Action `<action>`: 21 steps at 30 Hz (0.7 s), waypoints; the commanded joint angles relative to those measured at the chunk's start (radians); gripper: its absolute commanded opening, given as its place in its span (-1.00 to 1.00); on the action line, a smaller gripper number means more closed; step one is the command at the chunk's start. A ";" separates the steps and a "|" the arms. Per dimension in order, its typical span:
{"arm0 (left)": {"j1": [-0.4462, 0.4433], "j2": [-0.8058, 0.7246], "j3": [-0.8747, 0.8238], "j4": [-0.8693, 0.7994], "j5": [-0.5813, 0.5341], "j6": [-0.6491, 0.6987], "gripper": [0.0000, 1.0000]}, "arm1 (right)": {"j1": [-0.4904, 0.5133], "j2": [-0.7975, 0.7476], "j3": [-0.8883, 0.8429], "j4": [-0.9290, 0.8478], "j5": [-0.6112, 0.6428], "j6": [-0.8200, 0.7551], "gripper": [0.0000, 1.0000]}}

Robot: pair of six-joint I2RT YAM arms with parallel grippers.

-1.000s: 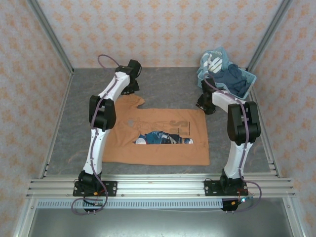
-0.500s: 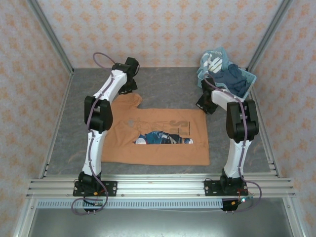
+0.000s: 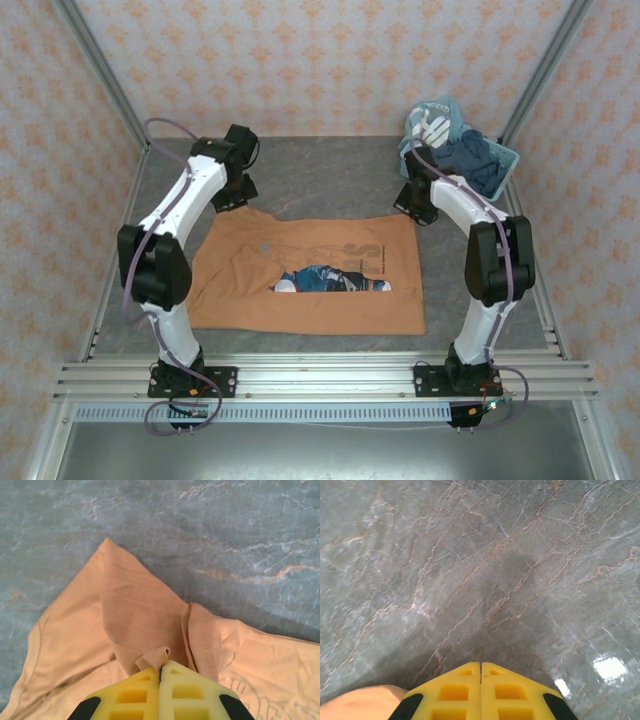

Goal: Fold and stack the t-shirts

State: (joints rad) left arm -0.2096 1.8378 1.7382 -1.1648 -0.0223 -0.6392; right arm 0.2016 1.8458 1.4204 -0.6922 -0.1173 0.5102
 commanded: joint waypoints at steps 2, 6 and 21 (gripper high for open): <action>-0.005 -0.138 -0.109 -0.046 -0.002 -0.043 -1.00 | 0.011 -0.092 -0.062 -0.065 0.051 -0.019 -1.00; -0.032 -0.251 -0.215 -0.074 -0.010 -0.061 -1.00 | 0.018 -0.176 -0.120 -0.080 0.053 -0.009 -1.00; -0.120 -0.619 -0.658 -0.153 -0.080 -0.248 -1.00 | 0.047 -0.428 -0.463 -0.136 -0.062 0.040 -1.00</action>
State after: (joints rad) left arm -0.3130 1.2686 1.1110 -1.2530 -0.0387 -0.8085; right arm 0.2440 1.4475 0.9932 -0.7837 -0.1619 0.5320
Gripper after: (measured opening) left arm 0.043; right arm 0.040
